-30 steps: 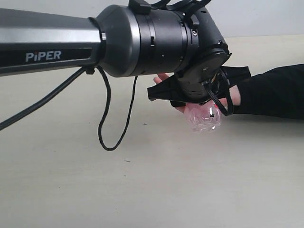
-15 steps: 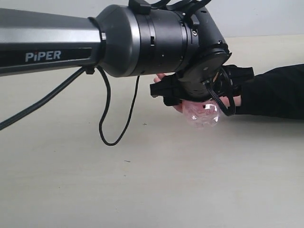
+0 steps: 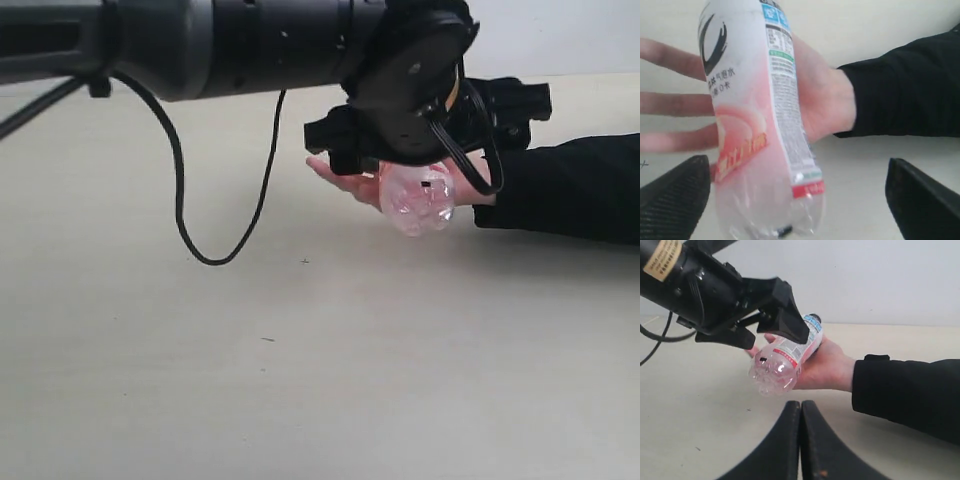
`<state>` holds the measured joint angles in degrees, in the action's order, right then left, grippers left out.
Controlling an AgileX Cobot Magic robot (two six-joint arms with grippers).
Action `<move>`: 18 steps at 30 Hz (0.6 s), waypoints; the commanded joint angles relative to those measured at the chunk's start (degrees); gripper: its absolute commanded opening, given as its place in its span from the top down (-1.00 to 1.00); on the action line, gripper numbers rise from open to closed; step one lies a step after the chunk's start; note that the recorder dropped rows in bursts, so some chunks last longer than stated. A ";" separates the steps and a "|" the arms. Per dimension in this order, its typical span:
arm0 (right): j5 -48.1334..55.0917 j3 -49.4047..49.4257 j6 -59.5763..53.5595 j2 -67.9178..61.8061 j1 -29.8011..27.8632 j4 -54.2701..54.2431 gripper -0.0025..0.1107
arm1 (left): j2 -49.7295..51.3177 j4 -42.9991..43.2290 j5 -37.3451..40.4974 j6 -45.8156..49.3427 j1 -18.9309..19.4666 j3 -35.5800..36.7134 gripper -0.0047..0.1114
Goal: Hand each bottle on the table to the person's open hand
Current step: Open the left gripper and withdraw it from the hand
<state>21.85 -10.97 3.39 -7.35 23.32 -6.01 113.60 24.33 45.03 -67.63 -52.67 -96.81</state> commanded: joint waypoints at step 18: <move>-0.31 0.14 -0.42 0.05 0.00 0.01 0.96 | -26.27 12.39 -0.33 19.57 -7.96 7.65 0.92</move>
<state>21.85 -10.97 3.39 -7.35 23.32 -6.01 92.29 31.43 48.06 -45.64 -57.80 -92.73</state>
